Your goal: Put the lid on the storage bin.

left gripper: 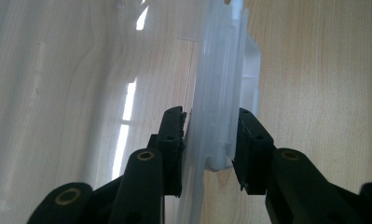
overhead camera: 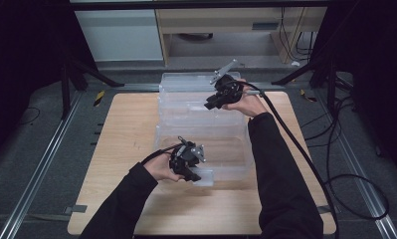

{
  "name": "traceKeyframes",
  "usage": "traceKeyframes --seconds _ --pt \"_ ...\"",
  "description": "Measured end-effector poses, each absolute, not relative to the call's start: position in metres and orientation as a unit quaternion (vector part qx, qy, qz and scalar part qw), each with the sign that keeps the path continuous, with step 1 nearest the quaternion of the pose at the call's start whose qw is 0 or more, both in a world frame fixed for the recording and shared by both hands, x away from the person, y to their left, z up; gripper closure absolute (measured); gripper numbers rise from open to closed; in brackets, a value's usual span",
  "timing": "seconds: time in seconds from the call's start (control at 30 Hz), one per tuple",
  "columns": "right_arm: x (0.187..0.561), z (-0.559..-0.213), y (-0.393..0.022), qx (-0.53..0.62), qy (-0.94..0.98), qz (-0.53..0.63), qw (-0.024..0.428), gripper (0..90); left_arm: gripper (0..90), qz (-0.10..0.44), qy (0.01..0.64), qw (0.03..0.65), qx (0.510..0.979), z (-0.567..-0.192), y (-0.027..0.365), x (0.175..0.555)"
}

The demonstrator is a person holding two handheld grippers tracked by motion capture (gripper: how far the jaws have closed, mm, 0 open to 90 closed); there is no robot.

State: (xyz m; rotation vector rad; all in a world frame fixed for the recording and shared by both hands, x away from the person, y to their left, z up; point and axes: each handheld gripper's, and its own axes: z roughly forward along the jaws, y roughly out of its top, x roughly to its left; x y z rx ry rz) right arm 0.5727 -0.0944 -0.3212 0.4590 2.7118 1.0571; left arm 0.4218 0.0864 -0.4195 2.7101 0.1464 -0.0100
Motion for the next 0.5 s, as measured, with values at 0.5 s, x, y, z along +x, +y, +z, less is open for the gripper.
traceKeyframes --seconds 0.5 --pt "0.574 -0.309 -0.080 0.147 0.942 0.293 0.079 81.7 66.6 -0.005 0.063 0.209 0.976 -0.419 0.085 0.422"
